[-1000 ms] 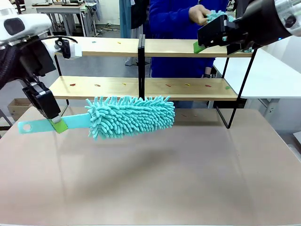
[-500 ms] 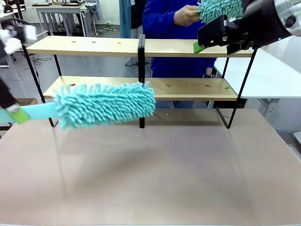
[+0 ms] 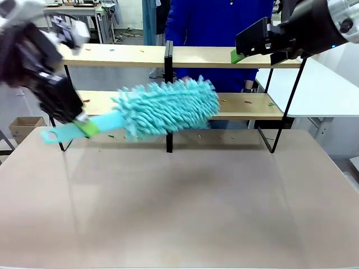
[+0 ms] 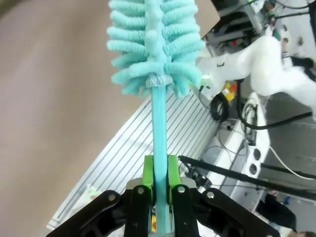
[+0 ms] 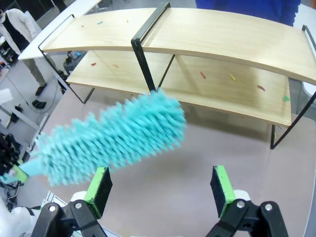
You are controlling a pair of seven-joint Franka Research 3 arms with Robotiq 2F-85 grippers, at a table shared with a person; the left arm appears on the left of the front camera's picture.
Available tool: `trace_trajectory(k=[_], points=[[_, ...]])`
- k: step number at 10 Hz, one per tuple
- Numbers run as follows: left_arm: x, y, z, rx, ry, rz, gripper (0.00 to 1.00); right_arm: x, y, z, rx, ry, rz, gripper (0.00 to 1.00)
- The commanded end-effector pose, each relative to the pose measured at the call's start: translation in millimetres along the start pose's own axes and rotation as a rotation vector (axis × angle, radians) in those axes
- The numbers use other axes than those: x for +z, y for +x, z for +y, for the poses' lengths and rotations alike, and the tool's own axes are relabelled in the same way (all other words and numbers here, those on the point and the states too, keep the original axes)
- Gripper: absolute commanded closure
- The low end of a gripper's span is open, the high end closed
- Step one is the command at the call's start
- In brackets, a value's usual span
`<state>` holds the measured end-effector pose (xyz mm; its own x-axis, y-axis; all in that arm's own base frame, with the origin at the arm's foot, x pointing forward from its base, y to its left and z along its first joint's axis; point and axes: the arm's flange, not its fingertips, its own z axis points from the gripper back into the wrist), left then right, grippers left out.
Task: Clean the shelves.
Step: Clean a randomly selected level of the Shelf with the Duster.
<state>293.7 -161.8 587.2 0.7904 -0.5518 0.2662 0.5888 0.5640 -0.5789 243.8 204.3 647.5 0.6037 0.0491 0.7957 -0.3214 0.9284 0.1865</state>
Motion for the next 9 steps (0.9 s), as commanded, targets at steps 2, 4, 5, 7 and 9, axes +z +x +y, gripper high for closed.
trace_trajectory(k=[2, 4, 5, 7, 9], points=[[-45, 46, -20, 0.102, -0.040, 0.003, 0.87, -1, 0, -1, -0.004, 0.005, -0.001, 0.00], [-45, 60, -19, 0.165, -0.271, 0.014, 0.87, -1, 0, -1, -0.004, 0.005, -0.001, 0.00], [-59, 45, -18, 0.097, -0.041, 0.023, 0.87, -1, 0, -1, -0.004, 0.005, -0.001, 0.00], [-64, 59, -17, 0.138, -0.129, 0.020, 0.87, -1, 0, -1, -0.004, 0.005, -0.001, 0.00], [-90, 59, -32, 0.185, 0.067, -0.178, 0.87, -1, 0, -1, -0.004, 0.005, -0.001, 0.00]])
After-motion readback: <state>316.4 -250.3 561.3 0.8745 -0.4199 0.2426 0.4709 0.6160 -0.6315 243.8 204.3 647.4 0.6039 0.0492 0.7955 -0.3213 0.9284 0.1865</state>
